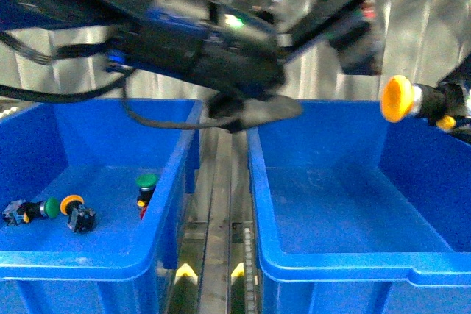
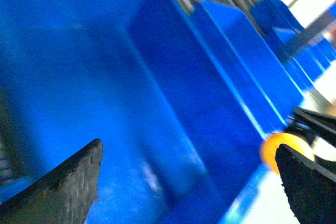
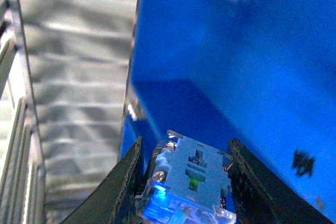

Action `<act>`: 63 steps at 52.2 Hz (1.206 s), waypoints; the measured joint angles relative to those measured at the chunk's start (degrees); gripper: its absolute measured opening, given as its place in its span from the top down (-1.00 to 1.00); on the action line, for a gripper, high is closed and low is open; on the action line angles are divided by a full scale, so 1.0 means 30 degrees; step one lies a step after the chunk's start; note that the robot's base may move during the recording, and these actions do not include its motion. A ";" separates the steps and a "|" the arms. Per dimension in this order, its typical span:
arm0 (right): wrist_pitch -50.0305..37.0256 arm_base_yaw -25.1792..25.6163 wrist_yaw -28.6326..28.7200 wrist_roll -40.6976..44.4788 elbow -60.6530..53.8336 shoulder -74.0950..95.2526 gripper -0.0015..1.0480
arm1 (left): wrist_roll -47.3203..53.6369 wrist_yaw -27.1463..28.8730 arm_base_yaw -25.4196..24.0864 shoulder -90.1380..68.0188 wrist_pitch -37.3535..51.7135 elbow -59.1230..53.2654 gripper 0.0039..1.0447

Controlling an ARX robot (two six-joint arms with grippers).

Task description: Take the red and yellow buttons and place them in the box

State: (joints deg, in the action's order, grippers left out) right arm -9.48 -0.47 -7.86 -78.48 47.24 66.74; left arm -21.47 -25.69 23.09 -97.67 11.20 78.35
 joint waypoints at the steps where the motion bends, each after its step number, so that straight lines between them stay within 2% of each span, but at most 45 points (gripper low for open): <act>1: -0.0087 0.0233 -0.0102 0.0124 -0.0138 -0.0015 0.25 | -0.0007 0.0219 -0.0525 0.0510 0.0073 -0.0488 -0.86; 9: -0.0641 0.1202 -0.0175 0.1311 -0.0867 -0.0029 0.25 | -0.0284 0.1625 -0.3606 0.3818 0.0306 -0.3796 -0.85; 15: -0.0852 0.1137 0.0488 0.2025 -0.1260 -0.0066 0.26 | -0.0605 0.1698 -0.4932 0.7577 0.0612 -0.7176 -0.85; 19: -0.1304 0.1144 0.0328 0.2565 -0.1486 -0.0328 0.26 | -0.0772 0.3009 -0.5625 1.0098 0.0692 -0.9209 -0.85; 22: -0.1953 0.0984 0.0357 0.3242 -0.1654 -0.0801 0.26 | -0.0729 0.4007 -0.5676 1.2225 0.0444 -1.1052 -0.85; 29: -0.2834 0.0095 0.0998 0.5319 -0.1923 -0.1945 0.26 | -0.0284 0.7358 -0.4575 1.6553 -0.0393 -1.4724 -0.85; 32: -0.3104 -0.0087 0.1042 0.6470 -0.1938 -0.2251 0.27 | -0.0036 0.9435 -0.3789 1.8440 -0.0714 -1.6160 -0.85; 35: -0.3373 -0.0182 0.1035 0.7665 -0.2040 -0.2528 0.27 | 0.2397 1.2910 -0.2273 2.0750 -0.0080 -1.8127 -0.62; 37: -0.3592 -0.0240 0.1005 0.8269 -0.2193 -0.2652 0.27 | 0.3621 1.4338 -0.1508 2.2126 0.0022 -1.9409 -0.49; 41: -0.3745 -0.0321 0.0991 0.9122 -0.2514 -0.2805 0.27 | 0.5275 1.4957 -0.1064 2.4553 -0.0262 -2.1668 -0.25; 44: -0.3861 -0.0342 0.0991 0.9566 -0.2849 -0.2951 0.27 | 0.6018 1.5329 -0.1005 2.6833 -0.1537 -2.3183 -0.04; 47: -0.3993 -0.0437 0.0976 1.0127 -0.3279 -0.3126 0.27 | 0.6484 1.4622 -0.1428 2.9398 -0.3133 -2.4385 0.24; 57: -0.4517 -0.1122 0.0816 1.1264 -0.4357 -0.3847 0.27 | 0.6834 1.2364 -0.3650 3.0957 -0.3483 -2.4655 0.92; 63: -0.4758 -0.1435 0.0583 1.1737 -0.4743 -0.4197 0.27 | 0.6914 1.1205 -0.4707 3.1292 -0.3621 -2.4939 0.96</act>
State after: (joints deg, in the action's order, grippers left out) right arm -23.75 -4.78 -6.11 -43.27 33.01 54.15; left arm -0.73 7.92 8.97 -3.79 0.34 3.53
